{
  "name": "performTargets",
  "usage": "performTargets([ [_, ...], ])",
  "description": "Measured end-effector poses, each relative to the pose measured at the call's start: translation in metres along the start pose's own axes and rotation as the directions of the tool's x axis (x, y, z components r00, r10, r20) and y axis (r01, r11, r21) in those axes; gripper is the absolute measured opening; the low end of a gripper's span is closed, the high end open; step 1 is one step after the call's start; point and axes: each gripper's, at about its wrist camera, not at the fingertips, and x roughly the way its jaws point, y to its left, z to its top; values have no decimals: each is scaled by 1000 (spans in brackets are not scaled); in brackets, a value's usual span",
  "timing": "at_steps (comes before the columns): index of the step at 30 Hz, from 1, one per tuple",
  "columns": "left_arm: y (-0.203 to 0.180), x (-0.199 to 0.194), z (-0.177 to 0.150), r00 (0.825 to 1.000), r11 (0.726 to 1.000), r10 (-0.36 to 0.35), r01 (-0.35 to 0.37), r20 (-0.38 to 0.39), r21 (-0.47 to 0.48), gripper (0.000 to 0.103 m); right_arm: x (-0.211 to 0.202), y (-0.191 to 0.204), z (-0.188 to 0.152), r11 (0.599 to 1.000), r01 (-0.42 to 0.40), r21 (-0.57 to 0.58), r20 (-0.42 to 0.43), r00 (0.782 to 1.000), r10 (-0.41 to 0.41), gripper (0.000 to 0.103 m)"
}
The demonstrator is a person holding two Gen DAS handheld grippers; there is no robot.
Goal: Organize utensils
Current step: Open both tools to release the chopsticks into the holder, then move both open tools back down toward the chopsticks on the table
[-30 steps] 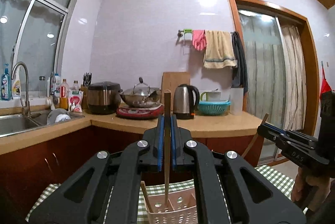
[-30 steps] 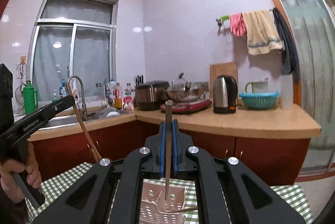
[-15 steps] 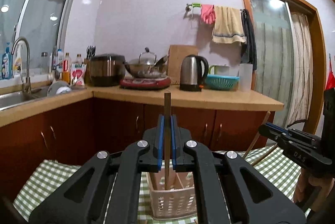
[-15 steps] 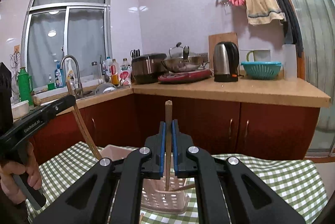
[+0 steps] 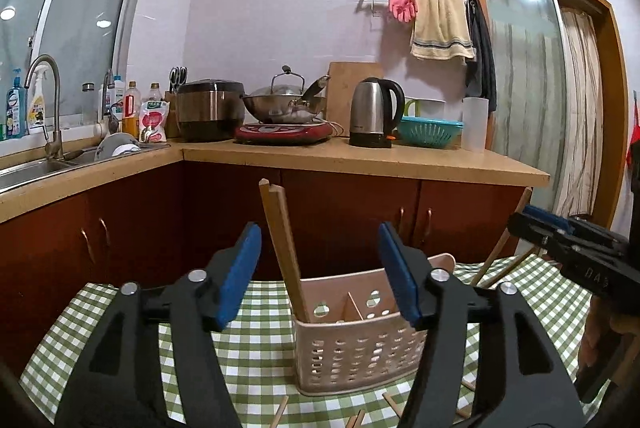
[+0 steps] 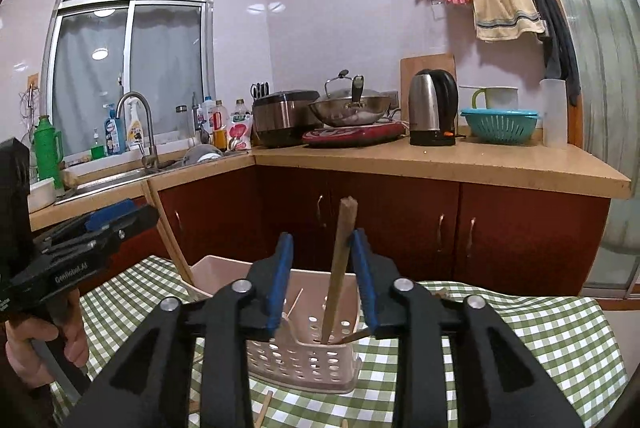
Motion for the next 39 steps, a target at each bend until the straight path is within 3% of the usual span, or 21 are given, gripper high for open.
performTargets([
  [6, 1, -20, -1, 1000, 1000, 3, -3, 6, 18, 69, -25, 2, 8, 1000, 8, -7, 35, 999, -8, 39],
  [15, -7, -62, -24, 1000, 998, 19, -18, -7, 58, 69, -72, 9, -9, 999, 26, -44, 39, 999, -25, 39],
  [21, -10, -87, -47, 999, 996, 42, -39, -28, 77, 69, -101, 13, -42, 997, 33, -68, 19, 999, -32, 39],
  [34, -1, -136, -106, 988, 993, 119, -117, -100, 19, 69, -139, 6, -131, 999, 13, -47, -104, 994, -18, 38],
  [39, -2, -146, -120, 982, 990, 142, -140, -122, 20, 69, -144, 1, -162, 1000, -2, -32, -156, 988, -3, 34],
])
